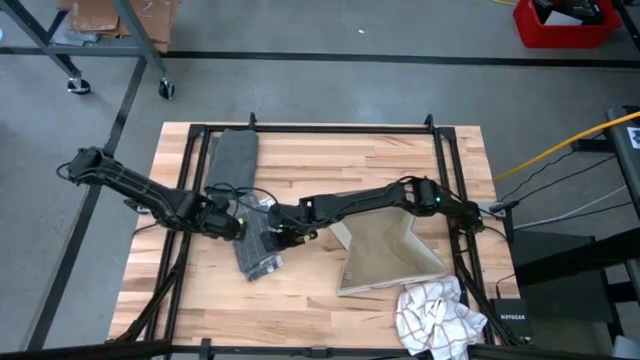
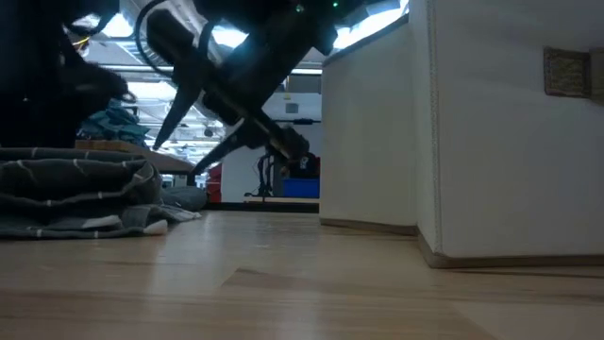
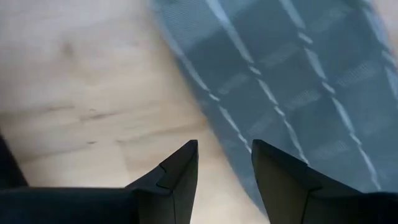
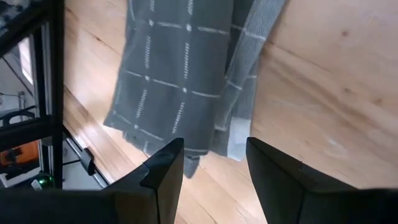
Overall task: Fold towel
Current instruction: Stack the gray patterned towel on top of the gray towel
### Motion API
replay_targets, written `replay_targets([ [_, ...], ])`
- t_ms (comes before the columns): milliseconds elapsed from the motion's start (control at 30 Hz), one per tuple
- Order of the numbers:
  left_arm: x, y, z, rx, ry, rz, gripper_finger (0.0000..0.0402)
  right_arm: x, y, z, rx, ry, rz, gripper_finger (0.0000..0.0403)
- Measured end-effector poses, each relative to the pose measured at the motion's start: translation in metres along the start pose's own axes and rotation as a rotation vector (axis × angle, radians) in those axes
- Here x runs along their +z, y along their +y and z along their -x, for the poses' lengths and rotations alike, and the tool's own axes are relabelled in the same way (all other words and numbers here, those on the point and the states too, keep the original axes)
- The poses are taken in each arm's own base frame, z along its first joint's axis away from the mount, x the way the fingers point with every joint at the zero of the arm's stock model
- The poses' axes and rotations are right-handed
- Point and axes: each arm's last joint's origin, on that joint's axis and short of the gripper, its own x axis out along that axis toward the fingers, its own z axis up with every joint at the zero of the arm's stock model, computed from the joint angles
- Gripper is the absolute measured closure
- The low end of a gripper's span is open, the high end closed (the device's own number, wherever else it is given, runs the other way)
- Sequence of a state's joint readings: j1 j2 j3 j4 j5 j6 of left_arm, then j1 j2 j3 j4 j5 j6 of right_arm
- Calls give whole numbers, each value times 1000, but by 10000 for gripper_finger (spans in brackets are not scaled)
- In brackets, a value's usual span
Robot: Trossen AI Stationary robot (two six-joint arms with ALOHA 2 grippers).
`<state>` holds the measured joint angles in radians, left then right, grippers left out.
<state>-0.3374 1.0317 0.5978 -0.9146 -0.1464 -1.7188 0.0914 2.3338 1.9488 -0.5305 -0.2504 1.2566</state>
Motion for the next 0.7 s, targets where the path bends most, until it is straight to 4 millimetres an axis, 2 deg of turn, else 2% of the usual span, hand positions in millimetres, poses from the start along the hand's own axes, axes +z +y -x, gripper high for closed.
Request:
replay_targets([
  [100,0,8,-6,46,-17,70,259,0,-1,-3,9,2,1,226],
  [333,2,12,-12,52,-64,99,259,2,1,-3,11,-43,-18,226],
  [700,1,11,-26,-49,-111,139,259,1,2,-4,6,-96,-80,226],
])
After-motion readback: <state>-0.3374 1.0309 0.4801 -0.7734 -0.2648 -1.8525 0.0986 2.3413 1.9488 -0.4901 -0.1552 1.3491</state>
